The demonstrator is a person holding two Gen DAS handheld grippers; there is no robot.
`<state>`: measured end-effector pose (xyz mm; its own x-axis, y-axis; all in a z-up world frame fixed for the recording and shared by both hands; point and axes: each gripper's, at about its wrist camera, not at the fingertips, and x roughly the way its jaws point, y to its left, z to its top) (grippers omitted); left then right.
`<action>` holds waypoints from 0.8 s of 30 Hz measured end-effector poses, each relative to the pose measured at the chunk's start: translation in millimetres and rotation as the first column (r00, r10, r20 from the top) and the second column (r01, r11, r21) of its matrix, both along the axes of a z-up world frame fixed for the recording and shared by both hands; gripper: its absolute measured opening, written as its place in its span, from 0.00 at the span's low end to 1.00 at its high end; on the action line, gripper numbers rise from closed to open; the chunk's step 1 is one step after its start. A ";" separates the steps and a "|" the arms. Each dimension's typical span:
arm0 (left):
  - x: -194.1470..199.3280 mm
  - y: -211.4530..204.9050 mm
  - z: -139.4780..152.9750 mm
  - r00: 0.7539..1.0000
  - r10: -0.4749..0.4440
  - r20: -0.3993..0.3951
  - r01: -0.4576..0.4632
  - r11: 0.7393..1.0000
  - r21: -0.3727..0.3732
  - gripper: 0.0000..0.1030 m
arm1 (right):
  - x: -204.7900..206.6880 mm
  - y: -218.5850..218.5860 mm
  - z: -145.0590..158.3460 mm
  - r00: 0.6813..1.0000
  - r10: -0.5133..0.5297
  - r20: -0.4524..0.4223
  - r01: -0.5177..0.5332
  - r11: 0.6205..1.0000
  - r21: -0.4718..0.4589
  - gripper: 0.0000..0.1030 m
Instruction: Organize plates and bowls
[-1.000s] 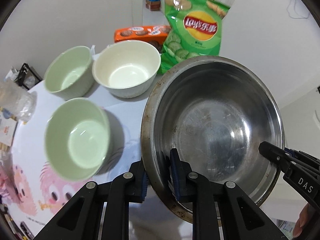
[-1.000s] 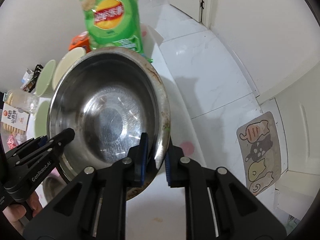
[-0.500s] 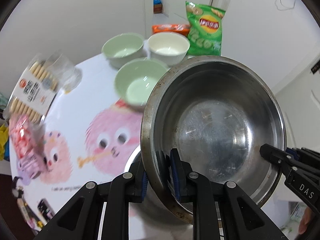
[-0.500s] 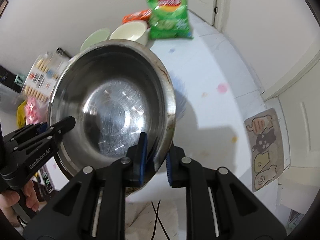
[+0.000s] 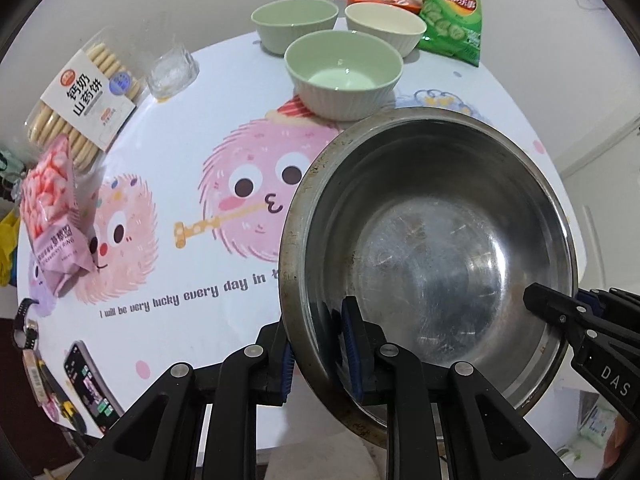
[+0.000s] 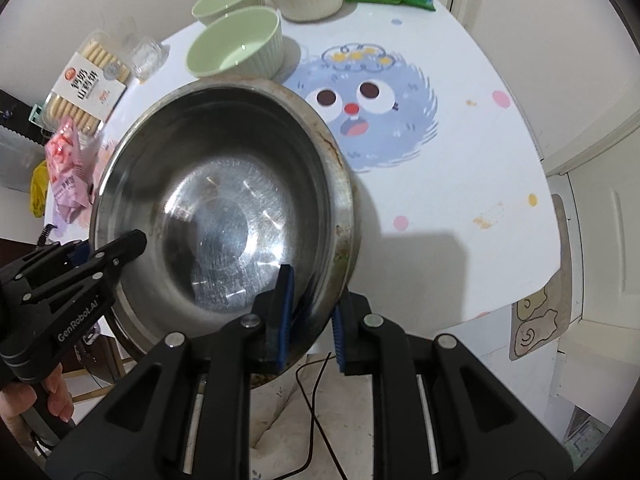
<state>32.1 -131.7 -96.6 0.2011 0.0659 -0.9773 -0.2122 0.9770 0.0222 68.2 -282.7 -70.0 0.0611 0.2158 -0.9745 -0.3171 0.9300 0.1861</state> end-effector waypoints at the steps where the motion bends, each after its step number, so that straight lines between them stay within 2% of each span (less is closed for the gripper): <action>1: -0.6 -0.3 -3.5 1.000 -0.002 0.000 0.002 1.000 0.008 0.22 | -2.0 1.8 -3.4 1.000 0.003 0.002 -0.003 1.000 -0.006 0.19; 8: -2.6 -3.3 -17.7 1.000 -0.010 0.001 0.010 1.000 0.021 0.24 | -6.3 9.9 -17.1 0.999 0.022 0.025 -0.021 0.999 -0.047 0.20; 17: -0.8 -4.2 -23.0 0.999 -0.034 0.007 0.033 0.997 0.068 0.27 | -6.2 14.3 -16.0 0.998 0.028 0.049 -0.024 0.997 -0.069 0.22; 24: -1.5 -5.9 -24.5 0.999 -0.035 0.009 0.034 0.995 0.093 0.50 | -8.8 13.7 -15.3 0.998 0.038 0.057 -0.033 0.995 -0.090 0.24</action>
<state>30.6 -137.6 -121.1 0.2150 0.1495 -0.9651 -0.1793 0.9775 0.1115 59.4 -269.1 -85.3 0.1121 0.1319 -0.9849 -0.3580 0.9299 0.0838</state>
